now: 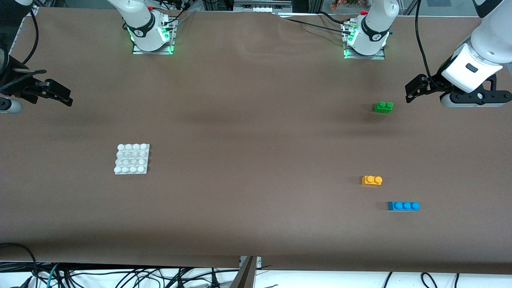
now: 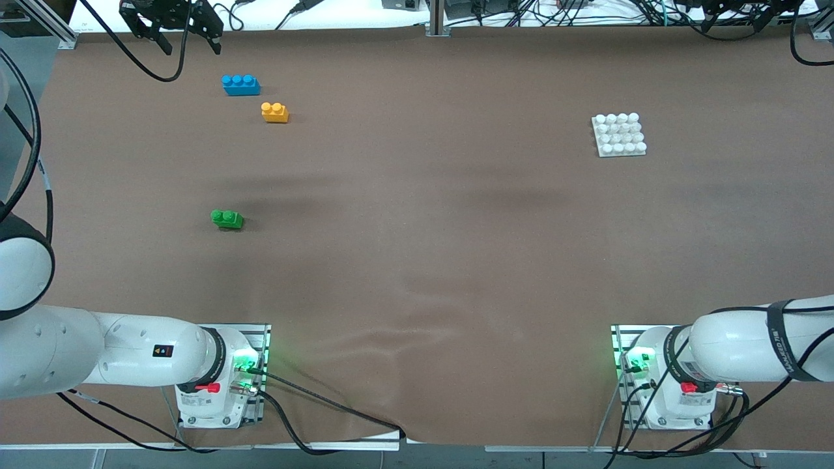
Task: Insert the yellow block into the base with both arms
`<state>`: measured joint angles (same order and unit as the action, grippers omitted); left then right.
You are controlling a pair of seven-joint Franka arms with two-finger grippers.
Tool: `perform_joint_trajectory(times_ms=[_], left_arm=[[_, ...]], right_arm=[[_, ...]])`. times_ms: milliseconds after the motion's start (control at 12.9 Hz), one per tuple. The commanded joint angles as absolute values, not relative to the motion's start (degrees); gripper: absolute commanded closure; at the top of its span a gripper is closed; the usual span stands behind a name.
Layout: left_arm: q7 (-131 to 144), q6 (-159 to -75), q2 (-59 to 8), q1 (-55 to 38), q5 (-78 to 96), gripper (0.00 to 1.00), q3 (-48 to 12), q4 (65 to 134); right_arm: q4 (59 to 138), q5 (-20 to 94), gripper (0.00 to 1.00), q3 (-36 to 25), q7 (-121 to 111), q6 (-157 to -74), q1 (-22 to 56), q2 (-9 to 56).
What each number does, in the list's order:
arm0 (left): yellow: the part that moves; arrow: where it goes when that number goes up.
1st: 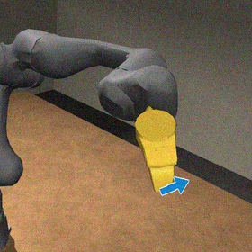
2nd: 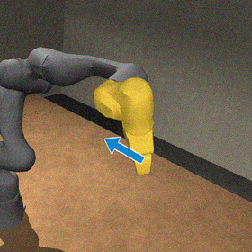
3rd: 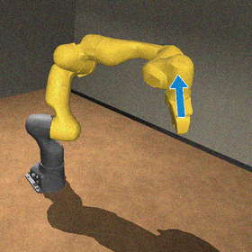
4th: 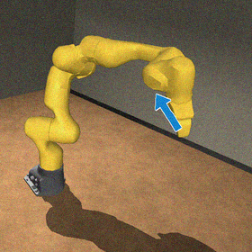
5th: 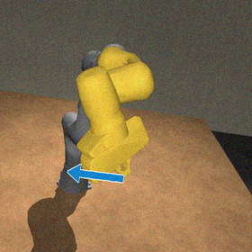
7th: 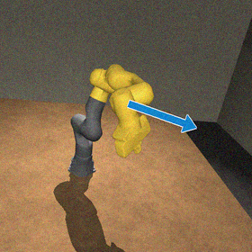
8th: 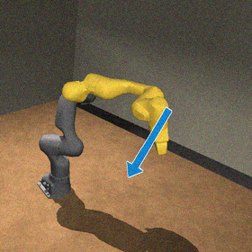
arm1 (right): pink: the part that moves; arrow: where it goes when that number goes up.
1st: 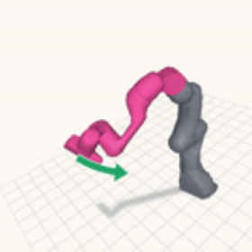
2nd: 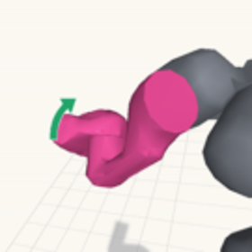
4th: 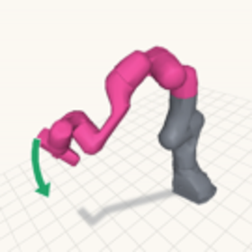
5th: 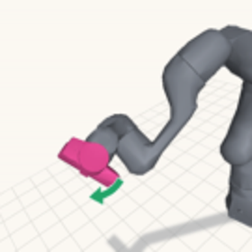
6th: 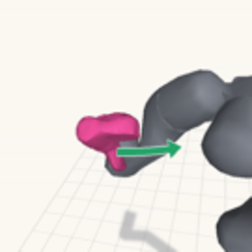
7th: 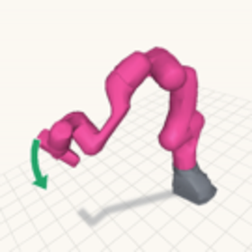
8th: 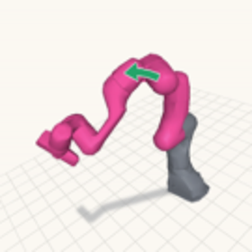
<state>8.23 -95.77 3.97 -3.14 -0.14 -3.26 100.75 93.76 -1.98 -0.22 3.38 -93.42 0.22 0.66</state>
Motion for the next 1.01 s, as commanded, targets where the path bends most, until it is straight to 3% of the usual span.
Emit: perform_joint_trajectory(times_ms=[0,930], left_arm=[[6.94,-95.71,4.04,-3.6,0.97,0.0,-2.72,100.37],[7.12,-93.16,4.04,-3.52,1.23,0.0,-2.81,99.67]], right_arm=[[93.52,-1.05,0.0,-0.18,2.46,-92.81,0.09,0.53],[93.52,-1.05,0.0,-0.17,2.37,-92.81,0.09,0.53]])
